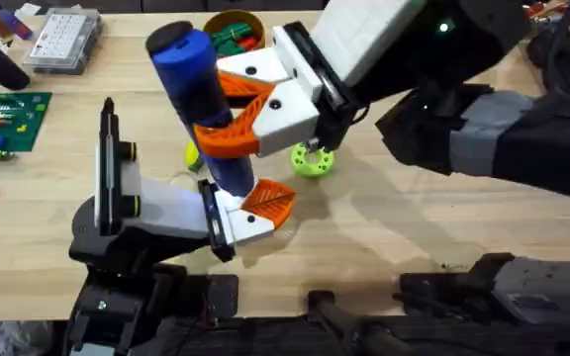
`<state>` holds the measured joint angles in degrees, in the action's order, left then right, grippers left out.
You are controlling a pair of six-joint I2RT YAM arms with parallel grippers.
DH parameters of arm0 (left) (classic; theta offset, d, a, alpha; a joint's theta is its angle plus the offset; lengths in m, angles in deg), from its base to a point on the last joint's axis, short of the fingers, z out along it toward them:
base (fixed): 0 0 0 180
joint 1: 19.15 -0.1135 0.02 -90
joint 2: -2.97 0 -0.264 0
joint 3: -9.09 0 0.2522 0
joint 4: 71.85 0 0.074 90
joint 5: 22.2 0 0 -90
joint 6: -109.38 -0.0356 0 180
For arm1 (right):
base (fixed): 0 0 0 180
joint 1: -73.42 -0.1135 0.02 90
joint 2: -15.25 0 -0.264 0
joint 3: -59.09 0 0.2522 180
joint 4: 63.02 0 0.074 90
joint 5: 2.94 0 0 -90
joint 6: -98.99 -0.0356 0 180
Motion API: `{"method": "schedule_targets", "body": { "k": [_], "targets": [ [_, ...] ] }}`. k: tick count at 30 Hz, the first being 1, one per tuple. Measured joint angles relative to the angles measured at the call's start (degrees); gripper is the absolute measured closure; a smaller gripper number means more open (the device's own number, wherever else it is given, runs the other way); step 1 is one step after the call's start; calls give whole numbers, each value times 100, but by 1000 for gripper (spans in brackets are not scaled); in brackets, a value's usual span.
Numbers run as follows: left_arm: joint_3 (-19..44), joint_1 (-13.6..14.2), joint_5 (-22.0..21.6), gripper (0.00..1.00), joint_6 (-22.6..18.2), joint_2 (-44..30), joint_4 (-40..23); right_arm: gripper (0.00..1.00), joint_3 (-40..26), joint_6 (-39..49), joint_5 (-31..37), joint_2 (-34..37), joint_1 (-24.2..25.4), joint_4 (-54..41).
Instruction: Pick up the gripper from the table and insert it into the empty holder that is missing its gripper. Then pick up a screw, insert it into the mounting hole, and use the screwdriver to tighten it. Finally, clean up the table by picking up the vegetable and placing it into the bucket.
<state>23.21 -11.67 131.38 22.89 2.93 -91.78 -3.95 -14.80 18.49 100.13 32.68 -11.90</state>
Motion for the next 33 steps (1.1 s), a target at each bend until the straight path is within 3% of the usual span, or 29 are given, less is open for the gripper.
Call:
{"method": "schedule_targets", "body": {
  "k": [27,33],
  "targets": [
    [0,0,5,990,0,1,0,968,20,-6,-12,0,23,122],
    [0,0,6,990,0,1,0,970,-815,-16,-336,-2,295,-778]
  ]
}}
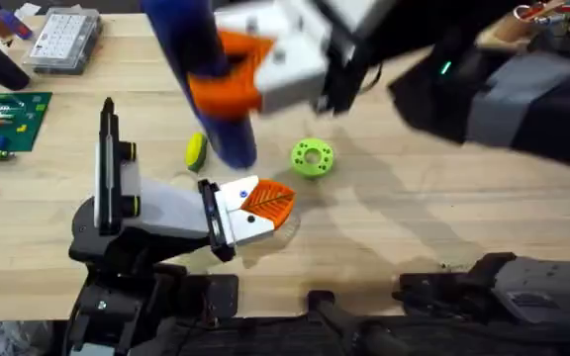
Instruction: Pick up the gripper from the table and insert it into the empty holder that is missing its gripper. Then pick up a screw, insert it into the mounting hole, and use the screwdriver to tighten it. Finally, clean up the table by picking up the vegetable and placing it into the bucket.
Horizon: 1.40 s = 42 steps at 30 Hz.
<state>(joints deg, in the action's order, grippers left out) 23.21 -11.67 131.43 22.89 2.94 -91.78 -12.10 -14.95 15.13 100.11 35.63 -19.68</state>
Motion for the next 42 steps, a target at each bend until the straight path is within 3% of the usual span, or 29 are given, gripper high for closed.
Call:
{"method": "schedule_targets", "body": {
  "k": [3,13,24,27,34,42],
  "targets": [
    [0,0,-1,990,0,-2,0,970,-806,268,-159,-36,92,-622],
    [0,0,-1,990,0,-1,0,970,-855,1048,-320,-90,259,-950],
    [0,0,0,990,0,0,0,968,-1343,2337,-124,-91,814,-3070],
    [0,0,-1,990,0,0,0,970,-1712,2529,519,-101,900,-4425],
    [0,0,-3,990,0,0,0,969,-2822,2686,3394,-152,992,-7940],
    [0,0,-1,990,0,-2,0,968,-3749,3512,5600,-296,1000,-10142]
  ]
}}
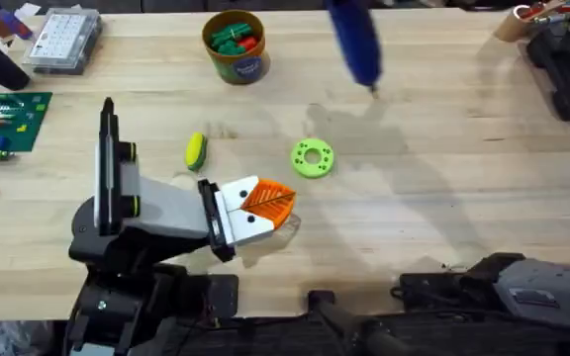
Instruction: Pick up the gripper from the table and insert it into the empty holder that is missing its gripper. Then pick up a screw, insert it into the mounting hole, and use the screwdriver to tighten it. Finally, clean up the table by picking up the vegetable and placing it into the bucket.
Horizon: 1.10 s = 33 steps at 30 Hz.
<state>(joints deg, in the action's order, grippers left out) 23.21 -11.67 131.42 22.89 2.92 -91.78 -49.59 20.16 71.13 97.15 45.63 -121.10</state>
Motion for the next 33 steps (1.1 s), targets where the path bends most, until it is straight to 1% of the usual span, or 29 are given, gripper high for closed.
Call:
{"method": "schedule_targets", "body": {
  "k": [4,7,8,10,15,19,24,27,33],
  "targets": [
    [0,0,0,990,0,0,0,968,-37,552,872,-55,20,-408],
    [0,0,0,990,0,2,0,970,-40,814,1367,-46,28,-703],
    [0,0,0,990,0,2,0,968,-60,1152,1743,4,28,-1125],
    [0,0,0,990,0,2,0,970,-63,1480,1954,92,28,-1417],
    [0,0,2,990,0,2,0,970,-67,2411,2320,484,55,-1930],
    [0,0,0,990,0,2,0,970,-67,2971,2583,803,186,-2006],
    [0,0,0,990,0,2,0,970,-67,3474,2737,1121,529,-2000],
    [0,0,0,990,0,2,0,969,-71,3661,2796,1430,772,-1993],
    [0,0,0,990,0,2,0,970,-71,4163,2851,2126,1005,-1962]
  ]
}}
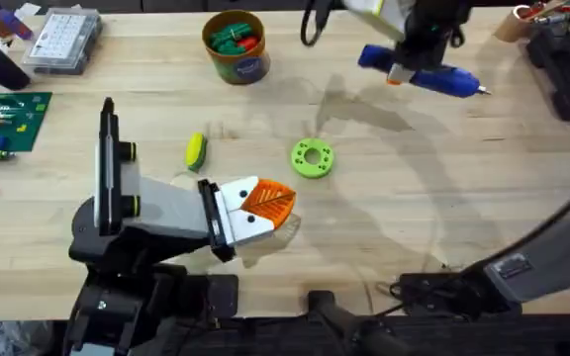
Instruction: Pick up the gripper from the table and insert it into the empty holder that is missing its gripper. Then pick up a screw, insert it into the mounting hole, and use the screwdriver to tighten it. Finally, clean up the table by picking up the vegetable and placing it into the bucket.
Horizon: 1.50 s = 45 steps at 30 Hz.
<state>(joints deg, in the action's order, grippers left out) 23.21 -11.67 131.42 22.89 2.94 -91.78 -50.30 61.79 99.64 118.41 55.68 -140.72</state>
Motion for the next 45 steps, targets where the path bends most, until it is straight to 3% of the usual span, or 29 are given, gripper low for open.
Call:
{"method": "schedule_targets", "body": {
  "k": [15,26,36,37,38,40,41,43,44,45],
  "targets": [
    [0,0,0,990,0,0,0,975,0,1030,4,1287,-4,314],
    [0,0,0,996,0,0,0,981,-11,1204,4,1839,-4,482],
    [0,0,0,996,0,0,0,982,-11,1241,2,1873,2,524],
    [0,0,0,996,0,-2,0,613,-17,1221,24,1873,2,529],
    [0,0,0,943,-13,0,2,468,-20,1215,32,1873,2,535],
    [0,0,0,634,0,-2,0,153,-29,1121,68,1873,-2,545],
    [0,0,0,470,0,0,0,52,-32,1023,87,1867,-13,548],
    [0,0,0,155,0,0,0,10,-33,791,115,1842,-35,549],
    [0,0,4,59,15,0,0,7,-33,693,122,1814,-47,547],
    [0,0,0,27,19,0,0,5,-33,599,132,1772,-62,544]
  ]
}}
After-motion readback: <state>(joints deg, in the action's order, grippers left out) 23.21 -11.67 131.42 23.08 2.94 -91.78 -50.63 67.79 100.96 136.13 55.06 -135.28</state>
